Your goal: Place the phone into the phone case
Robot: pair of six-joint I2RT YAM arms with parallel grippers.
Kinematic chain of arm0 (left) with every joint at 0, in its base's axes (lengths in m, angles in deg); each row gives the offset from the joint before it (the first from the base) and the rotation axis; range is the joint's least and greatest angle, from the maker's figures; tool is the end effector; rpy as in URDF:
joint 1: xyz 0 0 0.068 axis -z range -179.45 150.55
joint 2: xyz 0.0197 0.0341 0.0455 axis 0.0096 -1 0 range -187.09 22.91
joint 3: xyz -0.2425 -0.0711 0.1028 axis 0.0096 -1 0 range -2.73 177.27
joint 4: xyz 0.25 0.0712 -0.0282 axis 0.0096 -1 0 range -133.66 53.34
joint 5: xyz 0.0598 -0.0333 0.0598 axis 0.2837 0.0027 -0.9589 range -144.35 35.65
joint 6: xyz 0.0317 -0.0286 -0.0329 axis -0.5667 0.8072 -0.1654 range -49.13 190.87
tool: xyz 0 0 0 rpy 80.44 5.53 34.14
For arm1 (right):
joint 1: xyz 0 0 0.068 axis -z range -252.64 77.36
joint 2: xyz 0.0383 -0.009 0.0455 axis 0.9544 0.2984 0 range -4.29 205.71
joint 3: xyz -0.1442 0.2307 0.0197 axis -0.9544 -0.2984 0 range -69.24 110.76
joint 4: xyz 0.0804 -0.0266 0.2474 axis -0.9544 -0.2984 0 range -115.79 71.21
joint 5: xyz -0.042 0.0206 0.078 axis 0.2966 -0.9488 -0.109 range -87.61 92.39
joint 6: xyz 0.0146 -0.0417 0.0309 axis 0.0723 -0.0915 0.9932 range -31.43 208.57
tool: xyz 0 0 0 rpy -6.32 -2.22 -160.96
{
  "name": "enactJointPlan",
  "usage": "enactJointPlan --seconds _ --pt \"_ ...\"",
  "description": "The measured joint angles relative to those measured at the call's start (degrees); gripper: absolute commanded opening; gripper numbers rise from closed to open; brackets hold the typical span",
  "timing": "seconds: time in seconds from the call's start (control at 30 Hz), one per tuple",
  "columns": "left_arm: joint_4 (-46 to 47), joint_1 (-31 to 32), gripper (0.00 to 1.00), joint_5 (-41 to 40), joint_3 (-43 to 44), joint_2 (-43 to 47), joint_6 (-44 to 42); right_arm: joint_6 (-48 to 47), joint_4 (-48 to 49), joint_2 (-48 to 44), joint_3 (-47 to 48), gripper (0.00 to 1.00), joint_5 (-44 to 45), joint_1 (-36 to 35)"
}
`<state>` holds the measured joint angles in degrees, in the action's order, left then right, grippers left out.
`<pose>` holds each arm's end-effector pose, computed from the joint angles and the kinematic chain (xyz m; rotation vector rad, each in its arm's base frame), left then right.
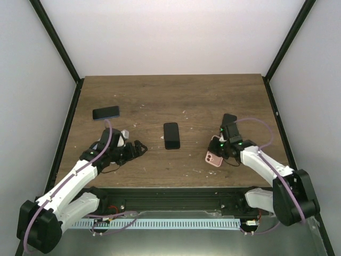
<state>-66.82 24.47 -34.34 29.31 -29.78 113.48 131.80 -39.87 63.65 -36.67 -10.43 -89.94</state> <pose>0.1582 -0.0834 0.2099 -0.2622 2.6044 -0.8956 0.2034 0.0716 0.1746 0.5104 2.6207 0.6643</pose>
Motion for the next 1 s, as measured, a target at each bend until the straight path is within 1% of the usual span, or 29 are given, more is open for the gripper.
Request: enactJointPlan --seconds 0.17,0.23,0.47,0.6,0.63,0.73,0.8,0.93,1.0 --pt "0.5 0.0 0.97 1.3 0.0 -0.6 0.0 -0.8 0.7 3.1 0.0 0.01 -0.6 -10.9" --pt "0.5 0.0 0.97 1.6 0.0 -0.6 0.0 -0.7 1.0 4.1 0.1 0.01 -0.2 -13.8" --pt "0.9 0.0 0.97 2.1 0.0 -0.7 0.0 -0.1 2.2 9.7 1.9 0.01 1.1 -21.1" --pt "0.9 0.0 0.97 2.2 0.0 -1.0 0.1 0.4 3.1 11.8 3.6 0.05 1.1 -24.3" --pt "1.0 0.0 0.97 2.2 0.0 -1.1 0.2 0.6 3.5 12.0 3.9 0.08 1.1 -25.0" --pt "1.1 0.0 0.96 2.4 0.0 -1.5 0.2 1.2 4.3 13.3 5.2 0.24 0.8 -27.5" --pt "1.2 0.0 0.96 2.6 0.0 -1.7 0.2 1.4 4.6 14.3 6.0 0.32 0.7 -28.5" --pt "1.4 0.0 0.94 3.1 0.0 -2.2 0.2 0.4 4.7 14.9 7.1 0.53 0.8 -29.2" --pt "1.4 0.0 0.93 3.3 0.0 -2.3 0.1 -0.6 4.7 14.5 7.2 0.60 1.6 -29.0"
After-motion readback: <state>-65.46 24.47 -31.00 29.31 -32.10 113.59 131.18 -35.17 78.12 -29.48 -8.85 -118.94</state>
